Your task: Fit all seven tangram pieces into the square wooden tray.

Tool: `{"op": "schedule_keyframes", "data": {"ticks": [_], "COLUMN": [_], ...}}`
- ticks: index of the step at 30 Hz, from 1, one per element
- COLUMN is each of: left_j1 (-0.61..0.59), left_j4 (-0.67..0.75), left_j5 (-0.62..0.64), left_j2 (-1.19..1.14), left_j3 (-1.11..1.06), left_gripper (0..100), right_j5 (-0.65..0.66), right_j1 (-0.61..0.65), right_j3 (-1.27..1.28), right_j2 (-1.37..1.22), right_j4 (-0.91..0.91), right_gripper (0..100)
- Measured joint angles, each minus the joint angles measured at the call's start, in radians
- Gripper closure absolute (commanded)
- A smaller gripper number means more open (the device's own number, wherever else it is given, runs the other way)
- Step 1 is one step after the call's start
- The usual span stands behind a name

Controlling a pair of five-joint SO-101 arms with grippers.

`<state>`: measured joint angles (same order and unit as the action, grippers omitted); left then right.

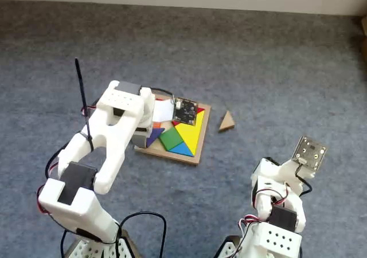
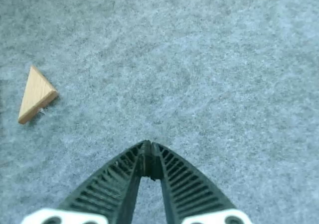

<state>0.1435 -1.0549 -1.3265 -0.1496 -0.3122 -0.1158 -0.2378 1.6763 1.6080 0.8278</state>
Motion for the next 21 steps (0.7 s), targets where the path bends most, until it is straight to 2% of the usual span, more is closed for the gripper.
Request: {"op": "schedule_keyframes", "data": {"ticks": [9, 12, 14, 19, 21], "left_j1": [-0.095, -0.127, -0.141, -0.180, -0.193], "left_j4": [0.000, 0.000, 0.000, 0.000, 0.000], "left_j5": [0.000, 0.034, 0.114, 0.463, 0.589], "left_j2": [0.242, 0.321, 0.371, 0.466, 0.493], "left_j3": [0.000, 0.000, 0.000, -0.025, -0.055], "left_gripper": [72, 78, 85, 99, 99], "right_j5": [0.000, 0.000, 0.000, 0.009, 0.068], "right_j1": [0.000, 0.000, 0.000, 0.000, 0.000], "right_j3": [0.000, 0.000, 0.000, 0.000, 0.000], "right_j2": [0.000, 0.000, 0.000, 0.000, 0.000], "right_j4": [0.000, 0.000, 0.000, 0.000, 0.000], "right_gripper": [98.2, 98.2, 98.2, 98.1, 98.1]}}
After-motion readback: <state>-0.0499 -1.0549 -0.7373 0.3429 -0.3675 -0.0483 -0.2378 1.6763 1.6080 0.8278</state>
